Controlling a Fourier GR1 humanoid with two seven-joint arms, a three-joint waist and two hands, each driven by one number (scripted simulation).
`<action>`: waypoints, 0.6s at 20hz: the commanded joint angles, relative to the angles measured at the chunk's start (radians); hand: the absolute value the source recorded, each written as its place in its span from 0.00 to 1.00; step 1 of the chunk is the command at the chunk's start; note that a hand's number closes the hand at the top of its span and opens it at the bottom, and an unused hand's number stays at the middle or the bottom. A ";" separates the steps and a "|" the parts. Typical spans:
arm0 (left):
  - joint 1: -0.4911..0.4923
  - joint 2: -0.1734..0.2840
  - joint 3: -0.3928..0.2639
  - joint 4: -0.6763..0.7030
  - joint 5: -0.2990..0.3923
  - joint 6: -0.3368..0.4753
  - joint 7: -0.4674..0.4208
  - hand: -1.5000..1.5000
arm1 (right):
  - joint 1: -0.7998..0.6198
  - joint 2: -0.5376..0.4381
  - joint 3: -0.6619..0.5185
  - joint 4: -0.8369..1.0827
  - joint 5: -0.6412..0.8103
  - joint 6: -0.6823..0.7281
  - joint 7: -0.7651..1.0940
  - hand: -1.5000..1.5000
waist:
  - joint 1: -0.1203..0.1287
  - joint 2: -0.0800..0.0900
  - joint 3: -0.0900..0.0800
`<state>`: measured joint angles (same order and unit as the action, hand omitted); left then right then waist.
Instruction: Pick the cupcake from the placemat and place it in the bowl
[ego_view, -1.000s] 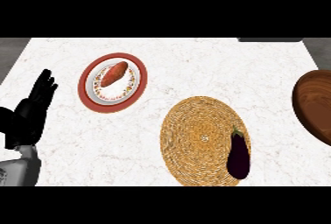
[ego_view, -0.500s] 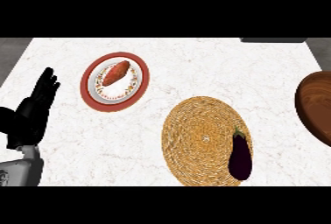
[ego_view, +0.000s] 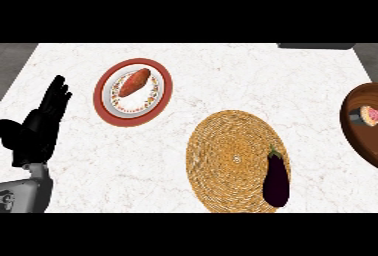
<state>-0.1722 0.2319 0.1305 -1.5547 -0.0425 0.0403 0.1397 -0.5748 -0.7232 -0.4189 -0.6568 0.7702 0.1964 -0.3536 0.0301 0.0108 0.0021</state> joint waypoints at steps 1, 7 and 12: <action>0.037 0.009 0.020 -0.027 0.032 -0.026 -0.002 0.50 | -0.023 -0.035 -0.025 0.160 -0.036 0.032 -0.162 0.00 | -0.001 -0.002 0.000; 0.015 0.002 0.008 -0.011 -0.012 0.011 -0.005 0.50 | -0.132 -0.025 -0.302 0.226 -0.329 0.159 -0.138 0.00 | -0.016 -0.006 0.002; -0.004 0.024 0.044 0.010 0.028 -0.014 0.002 0.50 | -0.104 -0.159 -0.444 0.360 -0.461 0.317 -0.150 0.00 | -0.015 0.002 0.004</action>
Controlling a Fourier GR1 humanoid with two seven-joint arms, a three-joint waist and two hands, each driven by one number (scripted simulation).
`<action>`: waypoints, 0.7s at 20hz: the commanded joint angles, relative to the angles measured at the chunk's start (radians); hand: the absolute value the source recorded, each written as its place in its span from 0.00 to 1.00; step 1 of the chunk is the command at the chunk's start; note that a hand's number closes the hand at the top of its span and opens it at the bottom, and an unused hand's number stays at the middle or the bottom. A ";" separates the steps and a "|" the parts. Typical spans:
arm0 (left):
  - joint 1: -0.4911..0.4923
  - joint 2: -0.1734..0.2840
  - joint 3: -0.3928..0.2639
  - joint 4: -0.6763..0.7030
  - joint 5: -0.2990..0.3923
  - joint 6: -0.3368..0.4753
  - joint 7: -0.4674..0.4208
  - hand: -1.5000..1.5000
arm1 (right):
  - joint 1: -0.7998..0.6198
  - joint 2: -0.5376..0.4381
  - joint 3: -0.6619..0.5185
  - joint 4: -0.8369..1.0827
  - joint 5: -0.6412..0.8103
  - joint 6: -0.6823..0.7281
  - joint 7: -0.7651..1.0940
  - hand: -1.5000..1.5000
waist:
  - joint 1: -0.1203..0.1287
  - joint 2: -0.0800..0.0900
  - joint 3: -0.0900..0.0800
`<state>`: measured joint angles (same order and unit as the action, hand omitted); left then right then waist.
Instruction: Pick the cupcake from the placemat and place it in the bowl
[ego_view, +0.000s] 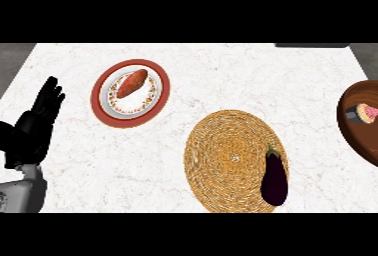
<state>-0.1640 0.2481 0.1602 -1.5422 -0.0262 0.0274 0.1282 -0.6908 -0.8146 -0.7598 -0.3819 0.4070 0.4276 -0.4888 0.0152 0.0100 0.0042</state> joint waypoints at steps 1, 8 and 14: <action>0.041 -0.010 -0.008 -0.040 -0.003 0.002 -0.005 0.50 | 0.023 -0.128 -0.115 0.107 -0.107 0.136 0.002 0.00 | 0.007 0.000 0.001; -0.002 -0.003 0.002 -0.003 0.002 -0.002 0.010 0.50 | 0.171 -0.260 -0.120 0.188 -0.111 0.306 -0.060 0.00 | 0.004 0.007 0.005; 0.005 -0.020 -0.006 0.005 -0.003 0.006 -0.010 0.50 | 0.214 -0.292 -0.160 0.217 -0.174 0.449 -0.040 0.00 | -0.004 0.003 0.007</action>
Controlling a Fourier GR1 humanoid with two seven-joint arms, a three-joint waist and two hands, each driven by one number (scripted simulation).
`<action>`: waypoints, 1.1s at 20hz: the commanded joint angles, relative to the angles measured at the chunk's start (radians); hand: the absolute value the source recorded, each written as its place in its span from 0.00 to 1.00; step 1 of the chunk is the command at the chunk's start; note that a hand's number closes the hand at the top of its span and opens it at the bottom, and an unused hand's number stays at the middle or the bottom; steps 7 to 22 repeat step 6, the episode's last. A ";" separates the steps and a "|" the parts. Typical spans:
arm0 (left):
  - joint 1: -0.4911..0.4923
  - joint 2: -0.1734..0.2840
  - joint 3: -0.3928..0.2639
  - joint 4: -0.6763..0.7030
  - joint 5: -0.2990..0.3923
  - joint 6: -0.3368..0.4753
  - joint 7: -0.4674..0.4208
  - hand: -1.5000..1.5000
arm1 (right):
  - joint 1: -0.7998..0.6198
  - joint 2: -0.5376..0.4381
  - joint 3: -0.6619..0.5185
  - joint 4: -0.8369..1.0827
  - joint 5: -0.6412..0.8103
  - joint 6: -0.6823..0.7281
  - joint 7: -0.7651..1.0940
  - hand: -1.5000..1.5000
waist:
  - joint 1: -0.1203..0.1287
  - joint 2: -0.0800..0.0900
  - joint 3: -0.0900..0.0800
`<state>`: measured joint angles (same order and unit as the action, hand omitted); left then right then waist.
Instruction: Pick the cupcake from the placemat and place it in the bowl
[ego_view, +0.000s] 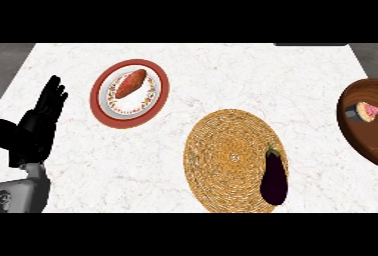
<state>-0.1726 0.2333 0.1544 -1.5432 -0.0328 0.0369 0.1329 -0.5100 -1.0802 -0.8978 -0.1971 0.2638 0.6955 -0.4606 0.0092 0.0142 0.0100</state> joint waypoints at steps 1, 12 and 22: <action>0.005 -0.004 -0.012 -0.029 -0.012 0.008 0.010 0.50 | 0.049 -0.046 -0.033 0.024 -0.043 0.203 -0.077 0.00 | -0.006 -0.005 0.004; 0.007 0.005 0.006 -0.004 -0.003 0.001 0.003 0.50 | 0.082 -0.042 -0.056 0.000 -0.088 0.255 -0.079 0.00 | -0.013 -0.005 0.002; 0.007 0.005 0.006 -0.004 -0.003 0.001 0.003 0.50 | 0.082 -0.042 -0.056 0.000 -0.088 0.255 -0.079 0.00 | -0.013 -0.005 0.002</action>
